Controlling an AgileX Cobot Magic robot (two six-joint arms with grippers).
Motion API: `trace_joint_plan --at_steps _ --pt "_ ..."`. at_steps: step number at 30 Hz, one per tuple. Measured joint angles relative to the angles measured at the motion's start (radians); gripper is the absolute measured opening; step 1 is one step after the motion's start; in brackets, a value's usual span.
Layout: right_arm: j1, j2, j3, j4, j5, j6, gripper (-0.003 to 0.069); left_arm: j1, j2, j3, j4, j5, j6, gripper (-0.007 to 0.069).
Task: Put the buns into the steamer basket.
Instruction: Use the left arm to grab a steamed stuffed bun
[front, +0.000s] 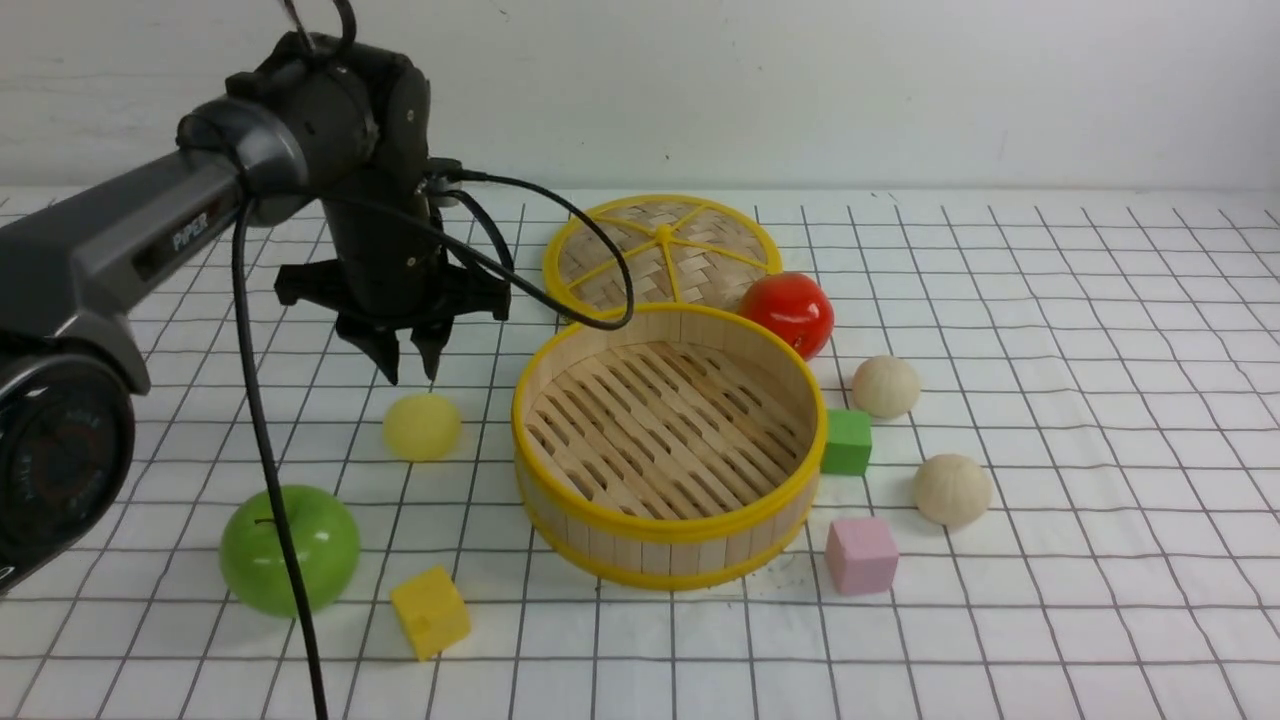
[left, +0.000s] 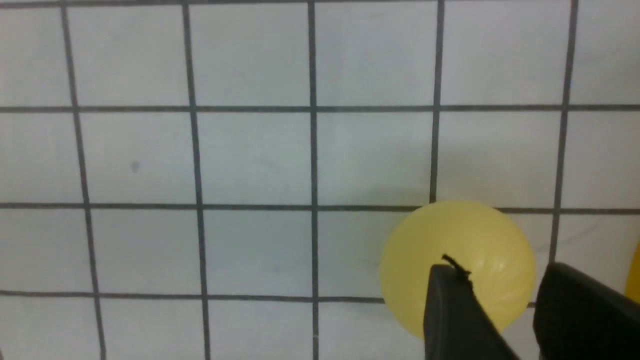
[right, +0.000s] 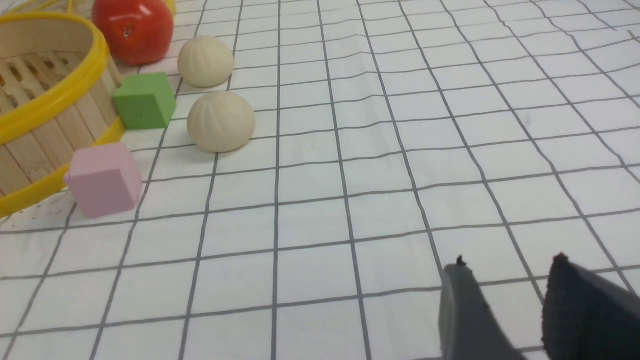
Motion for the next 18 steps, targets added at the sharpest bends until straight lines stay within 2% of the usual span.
trace_joint_plan --at_steps 11,13,16,17,18 --pt "0.000 0.000 0.000 0.000 0.000 0.000 0.0239 0.000 0.090 0.000 -0.016 -0.010 -0.020 0.0238" --pt "0.000 0.000 0.000 0.000 0.000 0.000 0.0239 0.000 0.089 -0.002 -0.020 -0.009 -0.016 0.0219" --pt "0.000 0.000 0.000 0.000 0.000 0.000 0.0239 0.000 0.089 -0.003 -0.039 -0.001 0.004 0.0156" --pt "0.000 0.000 0.000 0.000 0.000 0.000 0.0239 0.000 0.089 -0.003 -0.053 0.006 0.014 0.0075" --pt "0.000 0.000 0.000 0.000 0.000 0.000 0.0239 0.000 0.089 -0.005 -0.060 0.011 0.020 0.0036"
